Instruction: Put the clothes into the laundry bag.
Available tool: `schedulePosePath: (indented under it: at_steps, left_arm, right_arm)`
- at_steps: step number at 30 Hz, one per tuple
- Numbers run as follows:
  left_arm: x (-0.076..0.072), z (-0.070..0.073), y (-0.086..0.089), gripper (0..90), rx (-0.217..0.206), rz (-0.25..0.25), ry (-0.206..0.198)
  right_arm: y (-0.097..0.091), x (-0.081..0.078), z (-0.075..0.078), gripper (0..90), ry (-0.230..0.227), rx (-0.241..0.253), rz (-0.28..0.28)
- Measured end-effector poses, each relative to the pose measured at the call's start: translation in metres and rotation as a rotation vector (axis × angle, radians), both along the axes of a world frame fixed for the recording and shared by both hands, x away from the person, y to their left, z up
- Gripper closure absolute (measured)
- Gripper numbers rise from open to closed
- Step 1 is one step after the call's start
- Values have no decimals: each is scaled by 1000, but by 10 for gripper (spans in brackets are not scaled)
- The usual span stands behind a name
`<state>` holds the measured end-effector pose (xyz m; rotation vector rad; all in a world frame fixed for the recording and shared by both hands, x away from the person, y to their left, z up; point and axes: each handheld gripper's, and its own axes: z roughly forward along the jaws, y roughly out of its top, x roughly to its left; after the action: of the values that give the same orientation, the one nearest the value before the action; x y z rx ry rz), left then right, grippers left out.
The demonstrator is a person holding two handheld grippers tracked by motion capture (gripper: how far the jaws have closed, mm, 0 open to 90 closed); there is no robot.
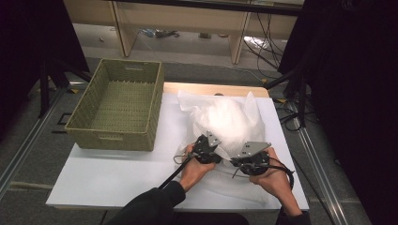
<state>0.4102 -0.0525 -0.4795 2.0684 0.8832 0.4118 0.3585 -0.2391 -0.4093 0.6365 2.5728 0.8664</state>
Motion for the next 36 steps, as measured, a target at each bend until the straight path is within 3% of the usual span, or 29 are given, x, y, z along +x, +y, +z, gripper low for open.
schedulePosePath:
  at_steps: [4,5,8,10,12,14,16,17,18,21,23,25,26,27,29,30,31,33,35,36]
  left_arm:
    - [-14,7,18,457,40,-33,64]
    - [-16,6,15,474,2,-42,93]
    - [-20,4,7,596,-13,-98,139]
    - [-15,-1,2,701,-4,-97,131]
    - [-1,-9,-2,829,-16,-49,125]
    - [8,-13,-3,845,-22,-24,105]
    - [17,-12,-3,847,-39,20,102]
    - [21,-11,-6,847,-71,55,91]
    - [24,-9,-7,847,-63,60,80]
    - [22,-8,-10,823,-30,35,73]
    - [15,-8,-5,730,11,0,72]
    - [11,-7,-2,604,8,-17,85]
    - [3,-3,10,567,47,-74,46]
    - [-1,1,17,532,85,-82,31]
    - [-5,5,26,429,99,-80,33]
    - [-17,15,45,425,81,-115,55]
    - [-24,20,57,423,73,-114,38]
    - [-34,26,82,420,90,-96,18]
    - [-35,28,107,418,157,-68,16]
    - [-35,25,117,412,157,-23,32]
  right_arm:
    - [1,-1,2,900,-3,3,-7]
    - [1,-1,2,900,-2,1,-5]
    - [2,-1,0,900,5,-10,4]
    - [1,-1,-1,900,8,-10,0]
    - [1,-1,-2,900,13,-13,6]
    - [1,-2,-4,900,21,-18,7]
    - [2,-1,-6,900,21,-24,19]
    - [3,-2,-6,900,36,-22,19]
    - [5,-2,-7,900,36,-25,25]
    - [8,-3,-7,900,47,-37,28]
    - [7,-2,-8,900,49,-32,15]
    - [5,0,-11,900,51,-29,18]
    - [5,-1,-12,900,77,-23,10]
    - [6,-1,-12,900,87,-26,17]
    - [8,-1,-14,899,92,-35,20]
    - [8,-2,-15,898,96,-34,25]
    - [8,-1,-15,898,79,-42,32]
    - [8,-2,-15,898,90,-42,25]
    - [8,-1,-16,898,95,-40,30]
    - [8,-1,-16,897,101,-44,33]
